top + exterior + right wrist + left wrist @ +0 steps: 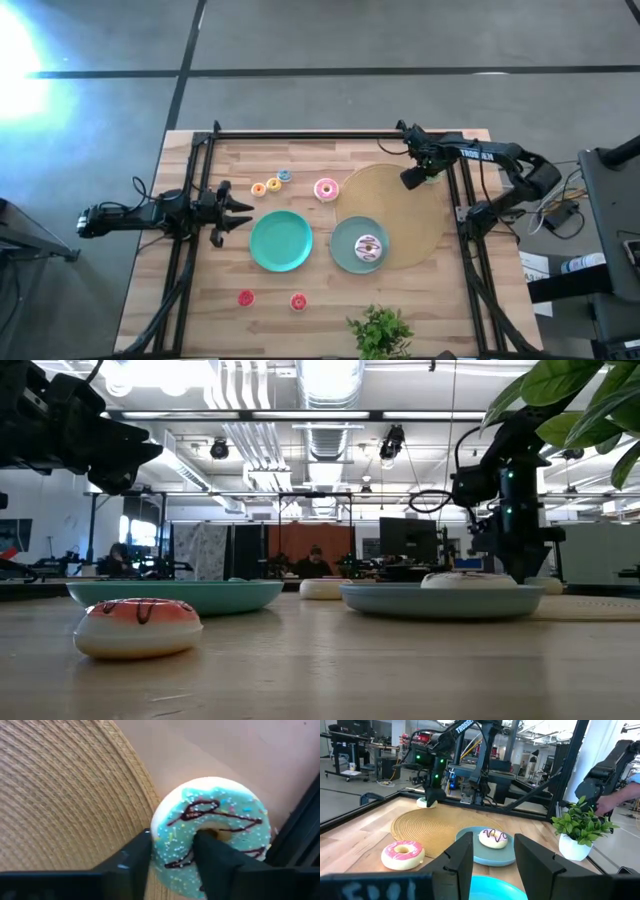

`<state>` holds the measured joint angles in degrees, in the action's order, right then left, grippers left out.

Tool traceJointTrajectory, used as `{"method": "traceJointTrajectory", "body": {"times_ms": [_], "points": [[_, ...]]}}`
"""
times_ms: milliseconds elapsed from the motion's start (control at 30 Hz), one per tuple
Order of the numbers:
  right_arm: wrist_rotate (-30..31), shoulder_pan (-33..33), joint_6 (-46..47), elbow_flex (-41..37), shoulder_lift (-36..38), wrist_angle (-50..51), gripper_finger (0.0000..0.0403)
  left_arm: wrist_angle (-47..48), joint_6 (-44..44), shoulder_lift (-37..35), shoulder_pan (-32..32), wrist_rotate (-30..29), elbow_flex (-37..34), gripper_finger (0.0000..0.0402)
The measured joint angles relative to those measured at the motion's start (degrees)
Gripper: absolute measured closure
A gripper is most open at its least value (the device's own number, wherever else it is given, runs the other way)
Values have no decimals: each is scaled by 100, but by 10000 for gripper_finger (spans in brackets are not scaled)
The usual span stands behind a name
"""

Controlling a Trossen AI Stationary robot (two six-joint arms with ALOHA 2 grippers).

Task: Pick & Place donuts
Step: Put the big blue donut on the light blue plate

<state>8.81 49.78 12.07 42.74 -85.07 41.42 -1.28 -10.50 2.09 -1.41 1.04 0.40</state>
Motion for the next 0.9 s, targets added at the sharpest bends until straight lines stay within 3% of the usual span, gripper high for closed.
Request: {"method": "traceJointTrajectory", "body": {"times_ms": [167, 300, 367, 533, 700, 900], "points": [[-12, -3, -77, 0, 219, -6, 381, 0, 0, 0, 0, 0, 1, 284], [-26, -234, -112, 0, 814, -7, 386, 0, -2, 0, 0, 0, 0, 284], [-324, -496, -261, 0, 1268, -42, 388, 0, 0, 0, -2, 0, 2, 284], [-2006, -1738, -1232, 0, 2206, -196, 388, 0, 0, 0, -2, 0, 0, 284], [-1892, -3291, -797, 0, 2341, -352, 389, 0, 0, 0, 0, 0, 1, 284], [-1891, -4670, -170, 262, 1644, -897, 389, 0, -2, 0, -1, 0, 1, 284]]}}
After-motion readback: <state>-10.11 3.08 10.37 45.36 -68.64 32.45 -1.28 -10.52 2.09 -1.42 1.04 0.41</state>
